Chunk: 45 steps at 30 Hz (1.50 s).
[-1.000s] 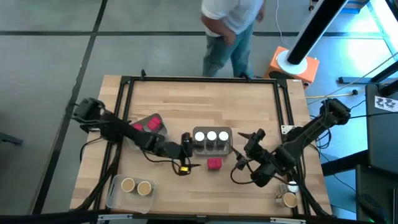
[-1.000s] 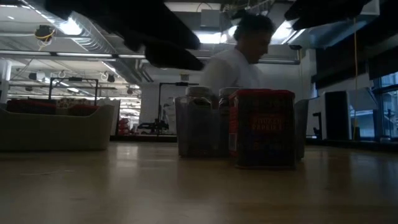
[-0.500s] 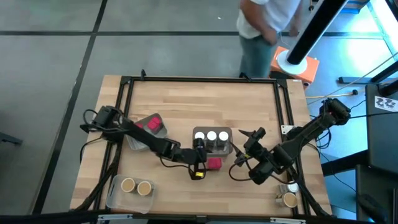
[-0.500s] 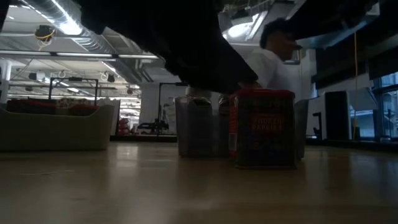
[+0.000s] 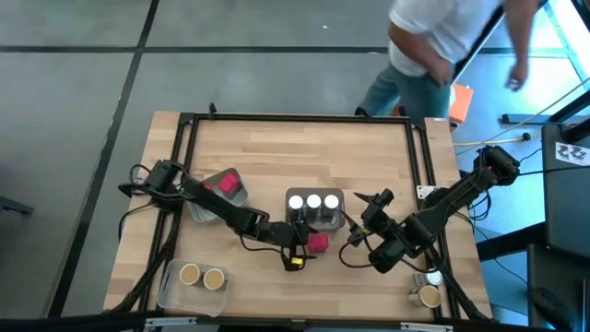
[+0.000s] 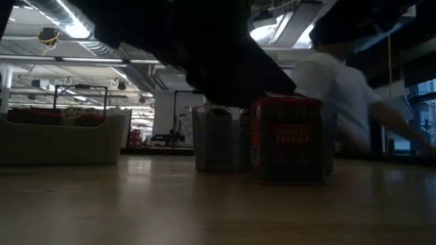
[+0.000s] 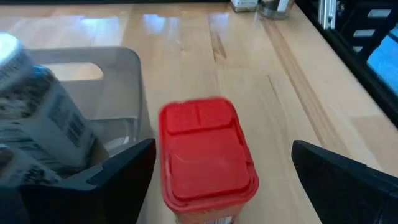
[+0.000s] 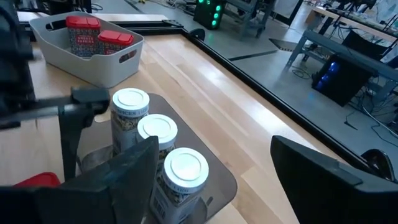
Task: Sort spices by type
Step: Put the red seasoning can into the gray bin
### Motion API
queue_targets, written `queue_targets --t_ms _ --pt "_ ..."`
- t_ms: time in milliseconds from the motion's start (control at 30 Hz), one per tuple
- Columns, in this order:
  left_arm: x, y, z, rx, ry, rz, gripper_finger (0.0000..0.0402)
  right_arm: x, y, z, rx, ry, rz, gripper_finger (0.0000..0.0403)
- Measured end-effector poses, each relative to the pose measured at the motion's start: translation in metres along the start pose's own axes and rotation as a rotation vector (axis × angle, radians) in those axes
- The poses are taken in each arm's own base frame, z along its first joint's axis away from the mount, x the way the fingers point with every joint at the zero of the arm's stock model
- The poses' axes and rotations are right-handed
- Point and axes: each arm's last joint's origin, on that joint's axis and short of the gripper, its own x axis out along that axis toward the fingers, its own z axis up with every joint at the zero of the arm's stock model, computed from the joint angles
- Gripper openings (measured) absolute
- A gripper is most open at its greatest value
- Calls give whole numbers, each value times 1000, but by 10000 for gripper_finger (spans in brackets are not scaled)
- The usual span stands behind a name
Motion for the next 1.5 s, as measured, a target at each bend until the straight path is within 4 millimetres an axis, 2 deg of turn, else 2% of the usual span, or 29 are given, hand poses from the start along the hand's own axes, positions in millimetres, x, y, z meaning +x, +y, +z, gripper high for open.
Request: queue_targets --t_ms 200,367,500,733,1067,1233,1367,1500 --pt "12 3 -10 -5 -7 10 359 0 0 0 -4 1 -1 310" --pt "13 8 -9 -13 -19 23 350 0 0 0 -8 1 -2 310" --pt "13 8 -9 -11 -14 23 308 0 0 0 -9 2 -2 310" --pt "13 8 -11 14 3 25 202 0 0 0 -9 2 -2 310" --pt "9 -1 -10 32 5 12 199 0 0 0 -10 2 -2 310" --pt "2 -5 -3 33 -12 14 199 0 0 0 -11 2 -2 310" --pt "-12 -10 8 43 -23 24 200 0 0 0 -12 2 -2 310" --pt "-38 -20 23 76 -19 66 202 0 0 -1 -12 10 5 310"
